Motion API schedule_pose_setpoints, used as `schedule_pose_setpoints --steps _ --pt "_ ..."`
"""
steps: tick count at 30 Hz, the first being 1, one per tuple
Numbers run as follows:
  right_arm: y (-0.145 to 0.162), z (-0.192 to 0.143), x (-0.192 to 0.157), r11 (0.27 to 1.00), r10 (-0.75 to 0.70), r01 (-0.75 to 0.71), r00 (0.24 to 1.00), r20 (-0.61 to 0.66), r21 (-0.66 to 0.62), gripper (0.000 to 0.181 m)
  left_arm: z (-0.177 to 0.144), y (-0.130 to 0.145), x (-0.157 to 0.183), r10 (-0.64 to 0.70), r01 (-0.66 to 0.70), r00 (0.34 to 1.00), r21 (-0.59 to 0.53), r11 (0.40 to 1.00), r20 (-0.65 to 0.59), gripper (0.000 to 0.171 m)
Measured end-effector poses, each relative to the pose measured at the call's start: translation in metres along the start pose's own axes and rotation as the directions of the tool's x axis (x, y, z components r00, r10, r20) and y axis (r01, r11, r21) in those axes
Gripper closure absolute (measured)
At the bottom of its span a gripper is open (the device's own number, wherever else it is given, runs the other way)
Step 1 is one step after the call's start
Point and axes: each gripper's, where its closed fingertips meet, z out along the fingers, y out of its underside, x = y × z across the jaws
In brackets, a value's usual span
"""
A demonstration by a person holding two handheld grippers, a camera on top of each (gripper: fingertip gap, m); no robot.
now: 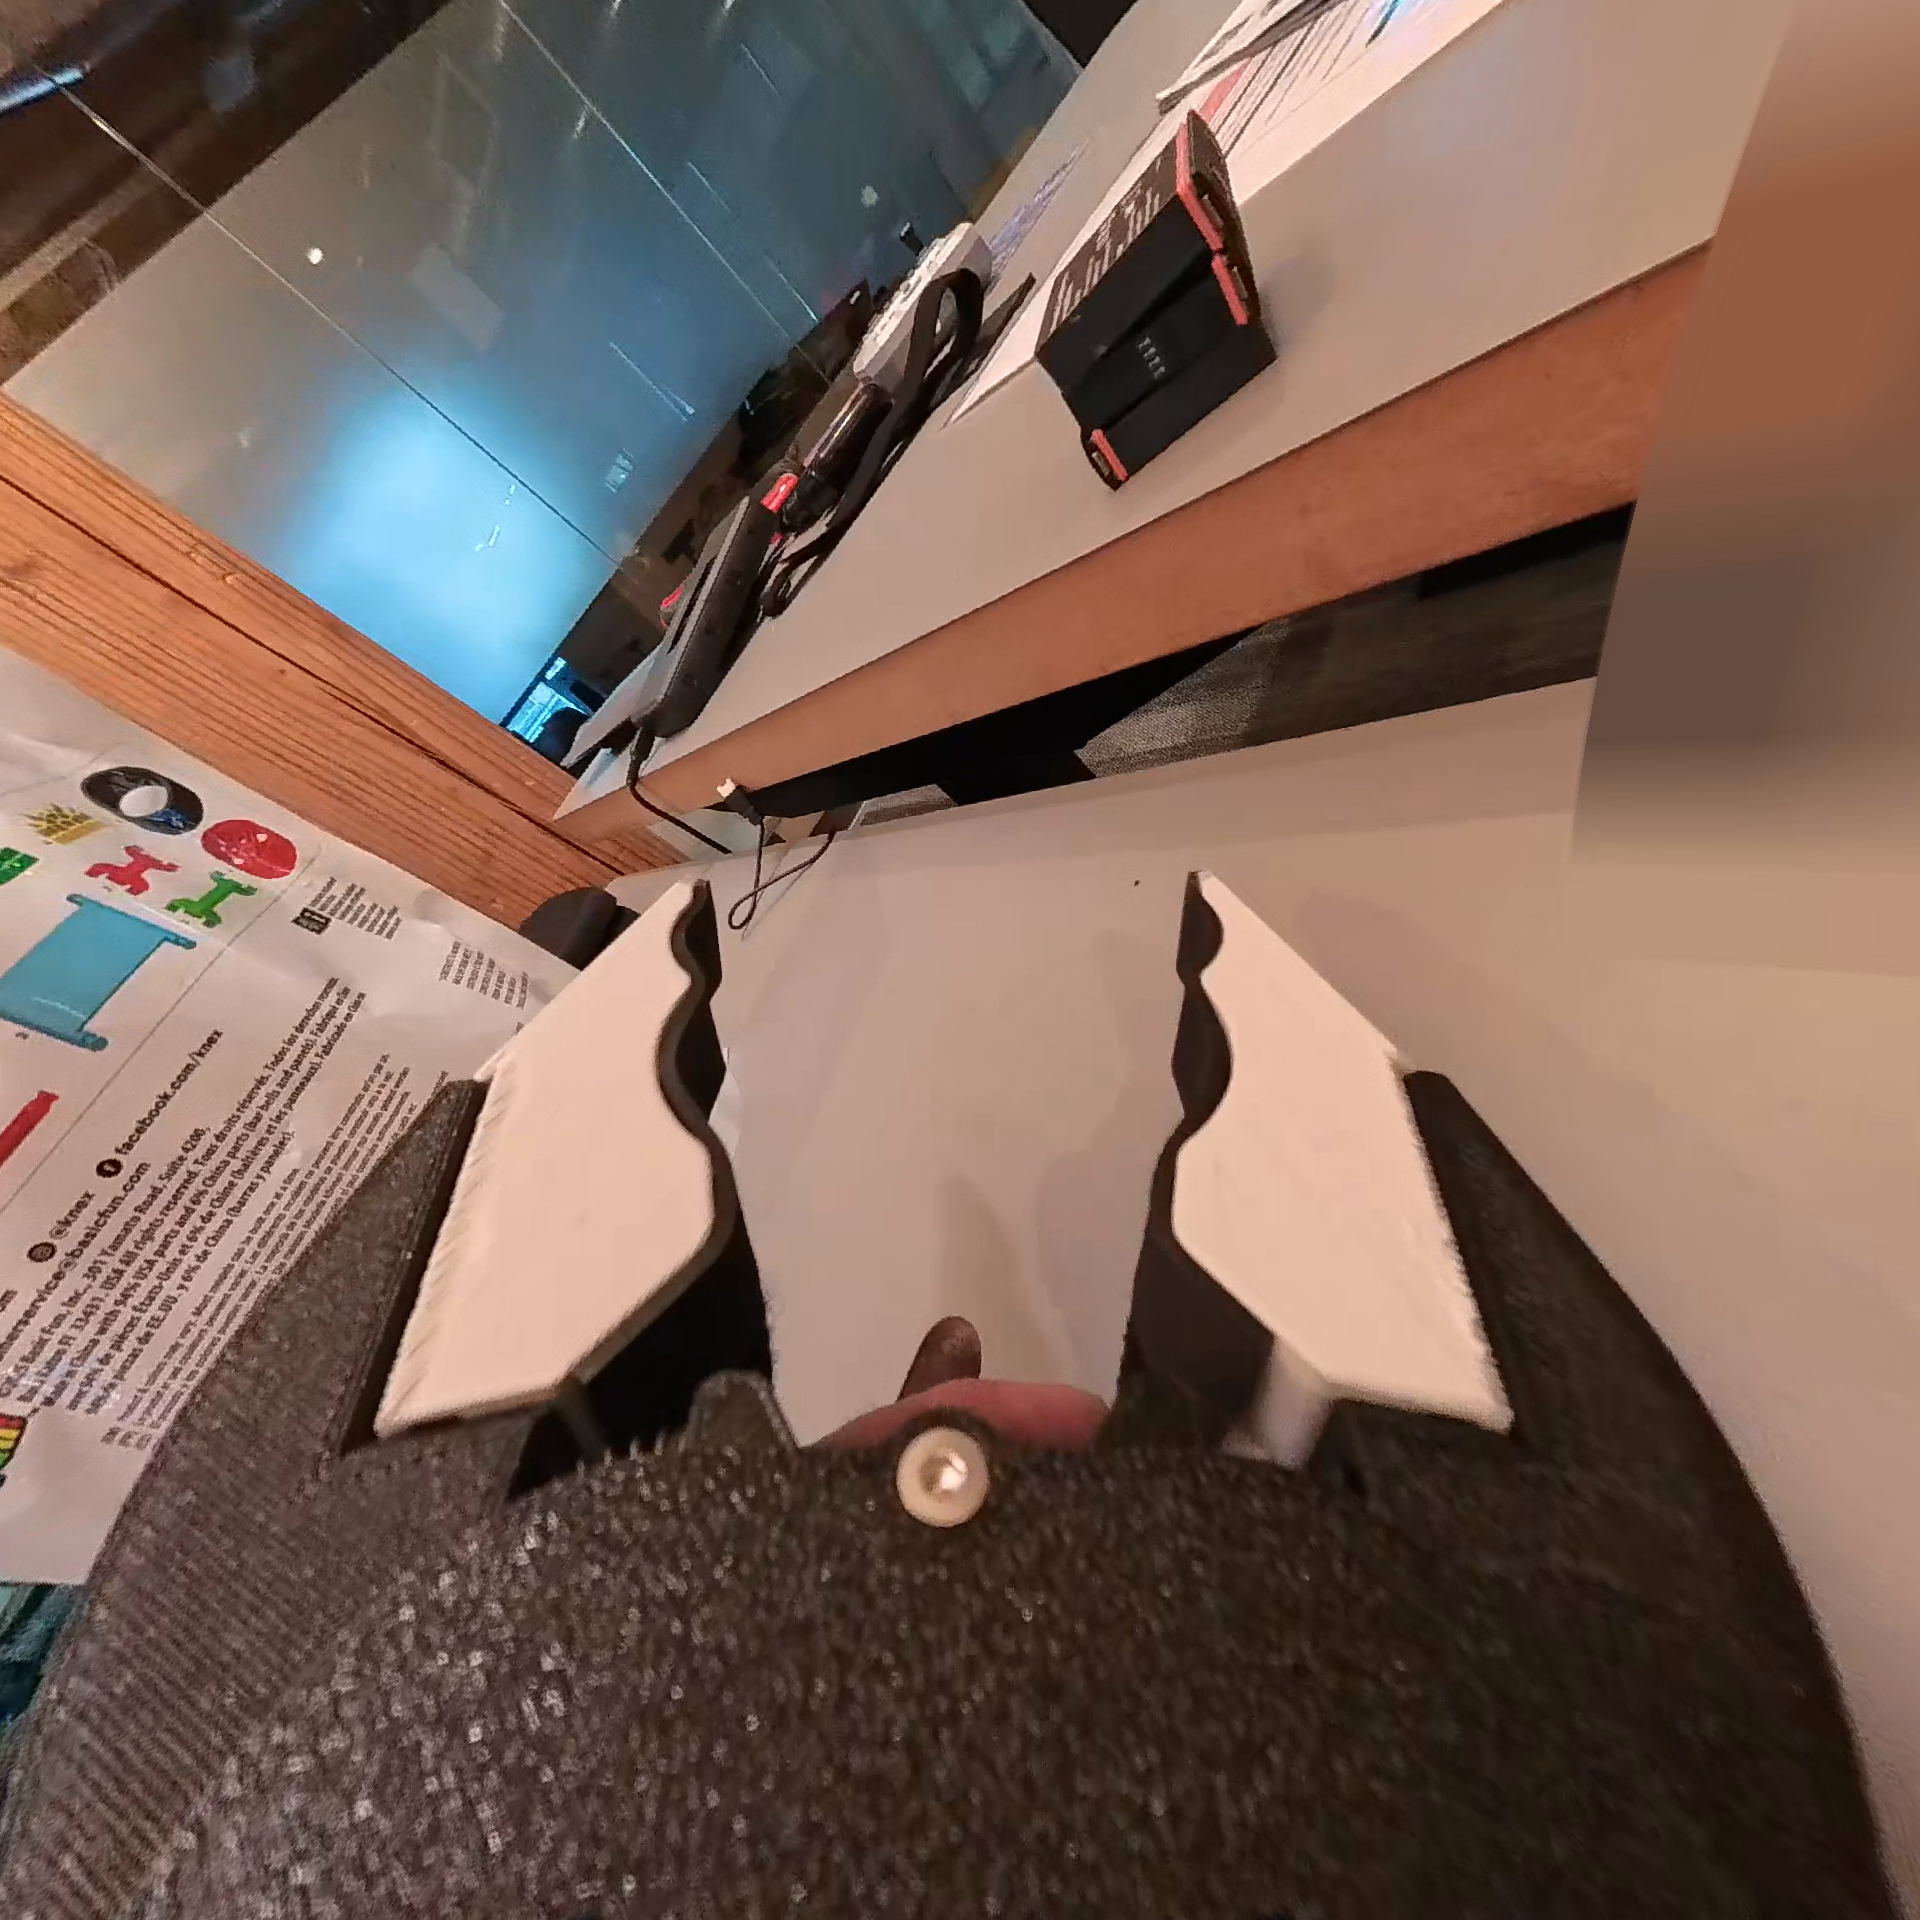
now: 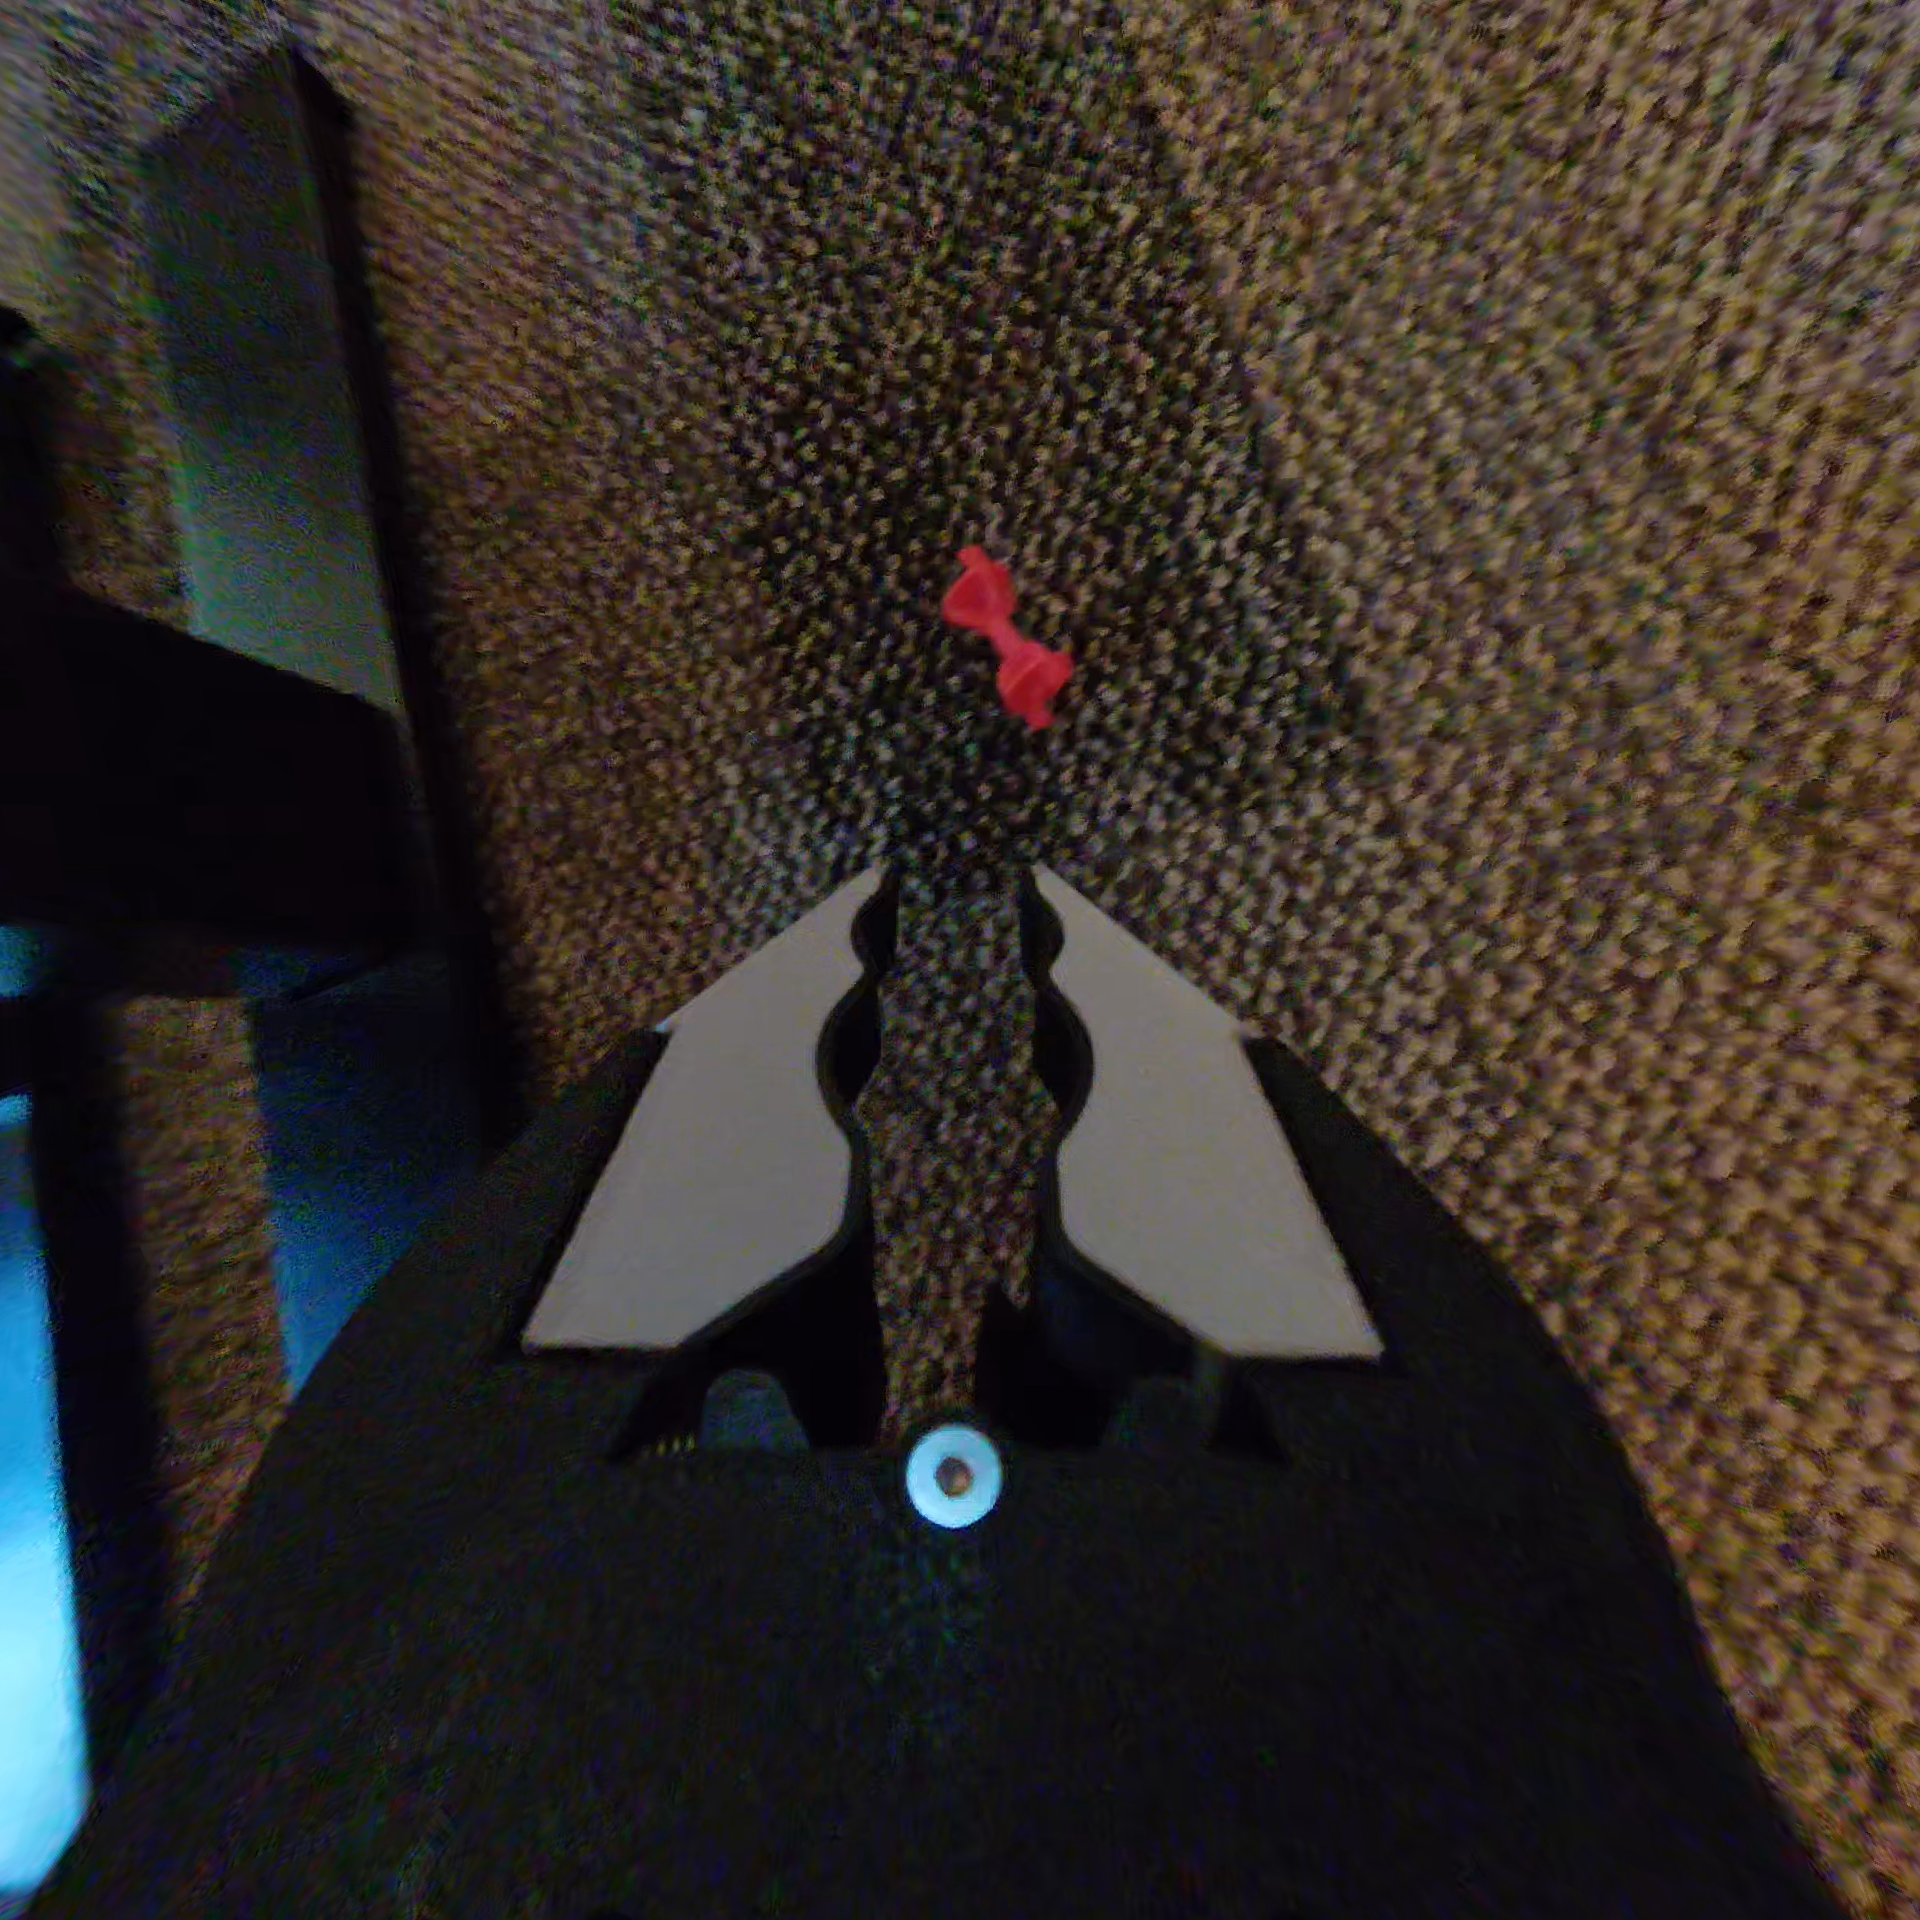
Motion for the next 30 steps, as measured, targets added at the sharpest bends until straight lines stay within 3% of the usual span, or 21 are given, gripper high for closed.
schedule_pose_setpoints --steps 6,10,13,15,16,20,22,25,28,30 --pt "-0.016 0.028 0.019 0.994 -0.106 0.100 0.988 -0.114 -0.050 0.160 0.004 0.004 0.006 0.084 -0.084 0.996 -0.026 0.996 0.003 0.082" --pt "-0.030 0.043 0.017 0.979 -0.203 0.197 0.970 -0.137 -0.057 0.148 0.004 0.004 0.006 0.097 -0.097 0.995 -0.026 0.995 0.005 0.082" --pt "-0.030 0.057 0.021 0.962 -0.260 0.239 0.946 -0.191 -0.129 0.144 0.007 0.006 0.007 0.111 -0.111 0.994 -0.034 0.993 0.004 0.081" --pt "-0.022 0.067 0.019 0.951 -0.279 0.244 0.941 -0.190 -0.190 0.149 0.009 0.006 0.006 0.118 -0.118 0.993 -0.028 0.993 0.005 0.082" --pt "-0.020 0.072 0.018 0.943 -0.301 0.259 0.933 -0.199 -0.211 0.167 0.010 0.006 0.006 0.118 -0.118 0.993 -0.031 0.993 0.005 0.082" --pt "-0.016 0.075 0.017 0.914 -0.362 0.298 0.906 -0.220 -0.277 0.167 0.011 0.006 0.006 0.135 -0.135 0.991 -0.029 0.990 0.013 0.085" --pt "-0.012 0.073 0.013 0.917 -0.307 0.252 0.941 -0.144 -0.311 0.167 0.012 0.005 0.007 0.141 -0.141 0.990 -0.028 0.990 0.013 0.086" --pt "-0.007 0.062 -0.001 0.955 -0.068 0.067 0.998 0.009 -0.290 0.167 0.014 0.003 0.008 0.148 -0.148 0.989 -0.020 0.989 0.011 0.087" --pt "-0.011 0.033 -0.031 0.976 0.148 -0.111 0.969 0.199 -0.185 0.167 0.014 0.003 0.008 0.143 -0.143 0.990 -0.020 0.990 0.010 0.086" --pt "-0.004 0.004 -0.052 0.977 0.185 -0.145 0.940 0.287 -0.156 0.167 0.013 0.002 0.010 0.141 -0.141 0.990 -0.011 0.990 0.001 0.086"
